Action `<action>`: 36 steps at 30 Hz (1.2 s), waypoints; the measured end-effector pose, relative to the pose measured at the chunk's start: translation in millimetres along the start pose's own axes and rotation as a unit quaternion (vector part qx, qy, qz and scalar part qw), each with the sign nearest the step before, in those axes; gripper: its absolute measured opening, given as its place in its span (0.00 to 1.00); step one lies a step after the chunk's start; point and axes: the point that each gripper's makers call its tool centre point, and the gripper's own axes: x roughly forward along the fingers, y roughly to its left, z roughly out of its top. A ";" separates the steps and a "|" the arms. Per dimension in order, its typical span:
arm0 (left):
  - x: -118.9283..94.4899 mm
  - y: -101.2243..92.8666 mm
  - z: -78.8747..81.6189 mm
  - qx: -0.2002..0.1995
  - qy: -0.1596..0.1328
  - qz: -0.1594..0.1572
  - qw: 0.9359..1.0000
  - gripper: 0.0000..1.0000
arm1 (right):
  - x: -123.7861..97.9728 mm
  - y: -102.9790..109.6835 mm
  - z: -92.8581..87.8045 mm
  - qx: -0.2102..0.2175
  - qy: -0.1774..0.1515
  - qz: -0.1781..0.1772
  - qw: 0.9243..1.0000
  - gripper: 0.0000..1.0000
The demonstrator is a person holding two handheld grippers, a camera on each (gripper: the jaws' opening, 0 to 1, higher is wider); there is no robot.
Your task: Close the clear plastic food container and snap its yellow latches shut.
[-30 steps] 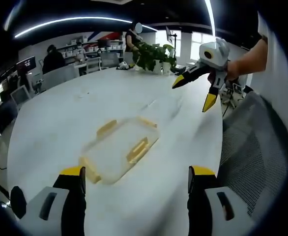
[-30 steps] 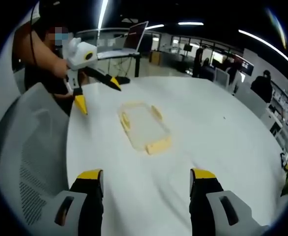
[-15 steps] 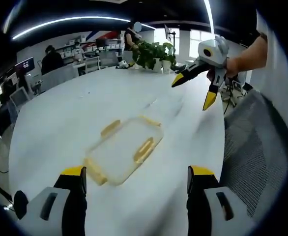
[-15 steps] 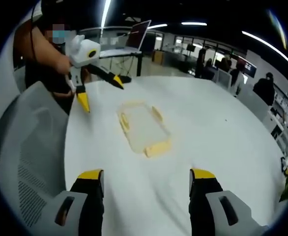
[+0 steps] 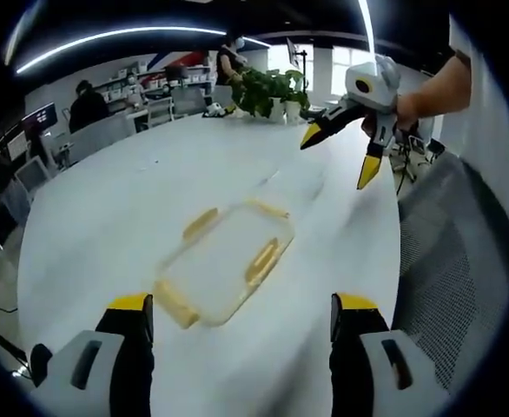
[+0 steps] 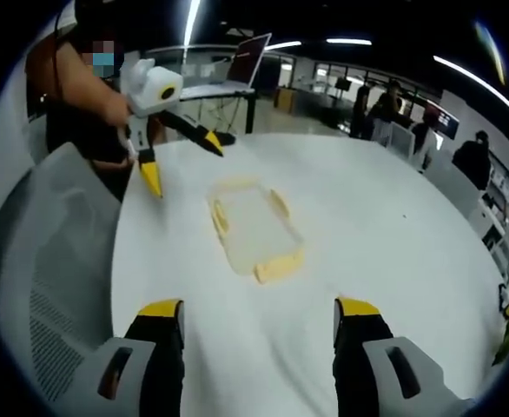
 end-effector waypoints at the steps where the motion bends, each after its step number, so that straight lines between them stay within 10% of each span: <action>1: 0.2 0.7 -0.7 0.002 0.001 0.000 1.000 0.84 | 1.0 0.2 -0.2 -0.001 0.001 0.002 1.000 0.69; 36: 13.3 21.3 -8.0 0.058 0.041 -0.028 0.997 0.80 | 28.5 -7.2 11.0 -0.027 0.017 0.039 0.999 0.66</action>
